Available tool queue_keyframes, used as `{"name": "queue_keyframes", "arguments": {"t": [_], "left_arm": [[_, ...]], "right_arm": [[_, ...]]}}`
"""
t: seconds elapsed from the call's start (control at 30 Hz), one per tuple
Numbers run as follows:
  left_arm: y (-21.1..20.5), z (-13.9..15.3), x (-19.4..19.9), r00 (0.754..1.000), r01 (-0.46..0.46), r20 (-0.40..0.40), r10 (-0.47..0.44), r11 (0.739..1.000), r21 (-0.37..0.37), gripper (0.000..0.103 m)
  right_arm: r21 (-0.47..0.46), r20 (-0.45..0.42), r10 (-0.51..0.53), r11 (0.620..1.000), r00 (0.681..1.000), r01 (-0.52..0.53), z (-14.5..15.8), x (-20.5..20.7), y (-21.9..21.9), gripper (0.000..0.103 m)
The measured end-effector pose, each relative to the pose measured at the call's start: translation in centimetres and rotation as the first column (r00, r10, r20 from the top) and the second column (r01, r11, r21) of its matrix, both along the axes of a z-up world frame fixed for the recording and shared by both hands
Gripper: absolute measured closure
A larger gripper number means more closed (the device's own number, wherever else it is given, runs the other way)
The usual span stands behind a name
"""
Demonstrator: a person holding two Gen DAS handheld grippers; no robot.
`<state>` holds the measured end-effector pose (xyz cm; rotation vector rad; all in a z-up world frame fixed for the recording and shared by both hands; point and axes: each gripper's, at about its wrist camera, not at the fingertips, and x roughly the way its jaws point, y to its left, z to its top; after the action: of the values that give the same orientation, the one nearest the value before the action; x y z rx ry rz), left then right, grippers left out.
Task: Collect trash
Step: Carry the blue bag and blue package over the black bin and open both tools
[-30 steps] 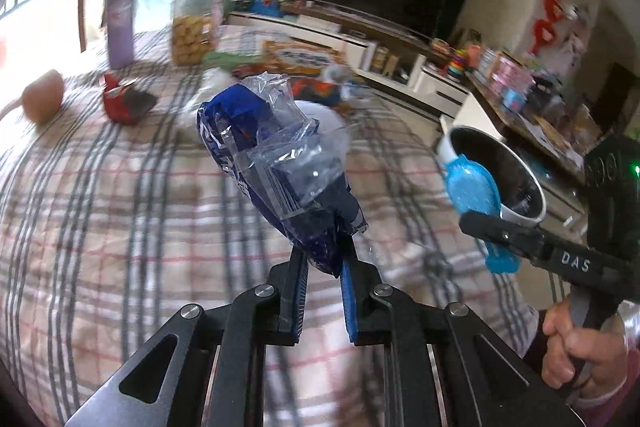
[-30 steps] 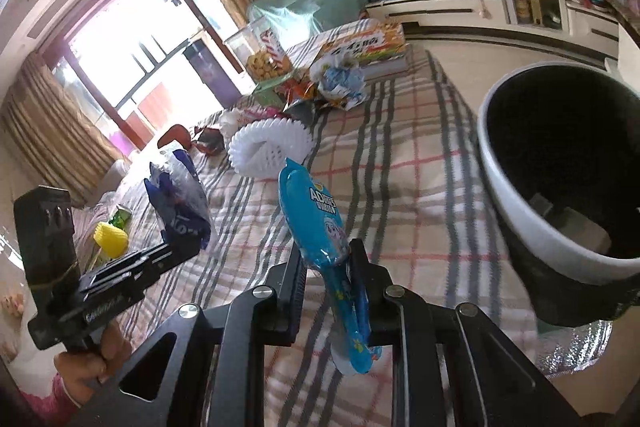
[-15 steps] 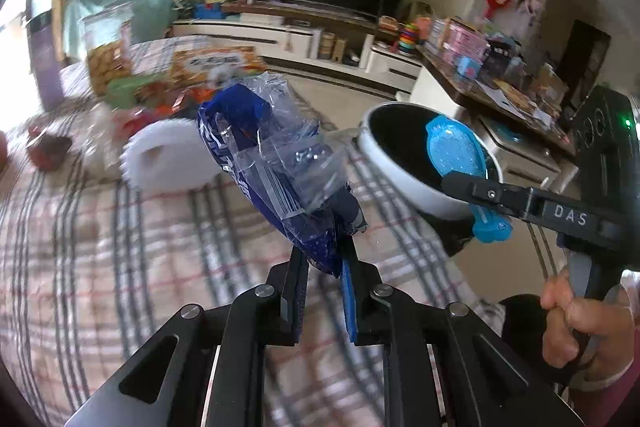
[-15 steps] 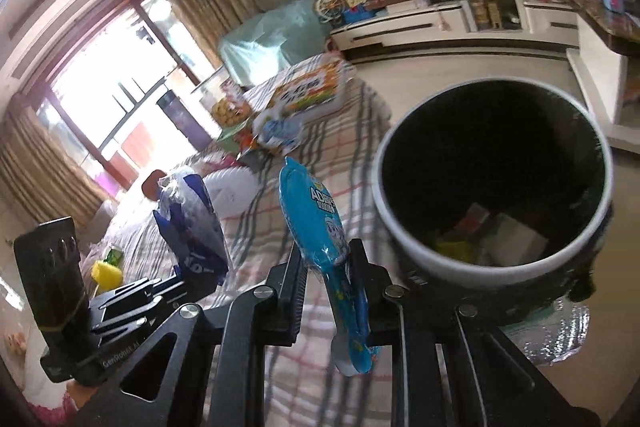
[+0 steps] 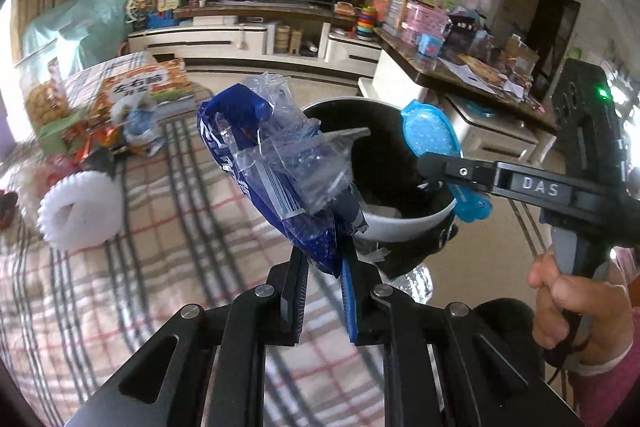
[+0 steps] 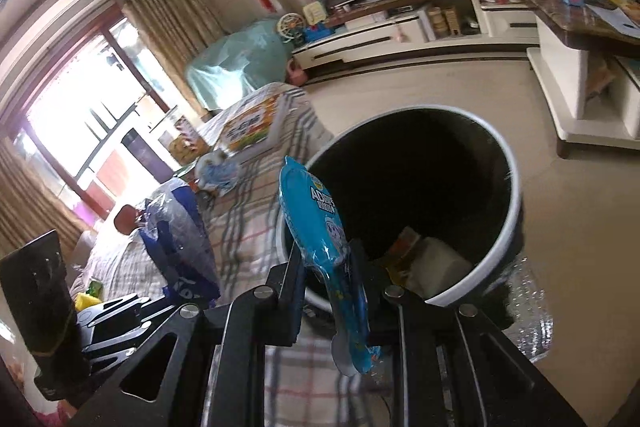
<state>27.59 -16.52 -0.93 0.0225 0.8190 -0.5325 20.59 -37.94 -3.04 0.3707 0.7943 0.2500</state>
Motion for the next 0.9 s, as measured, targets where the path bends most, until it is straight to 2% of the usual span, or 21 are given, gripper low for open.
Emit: {"name": "queue_keyframes", "arguments": {"t": [0.5,0.9], "left_arm": [[-3.4,-0.5,4.6,0.998,0.045,-0.039,-0.045,0.999,-0.02,0.089],[-5.7,-1.3,6.4,0.996,0.053,-0.067,-0.054,0.999,-0.008,0.088]], "right_arm": [[-0.016,-0.024,-0.035,0.999,0.999,0.035,-0.4,2.2,-2.6,0.083],[0.007,-0.058,-0.054,0.998,0.997,0.055,-1.3,3.8,-3.6,0.082]]}}
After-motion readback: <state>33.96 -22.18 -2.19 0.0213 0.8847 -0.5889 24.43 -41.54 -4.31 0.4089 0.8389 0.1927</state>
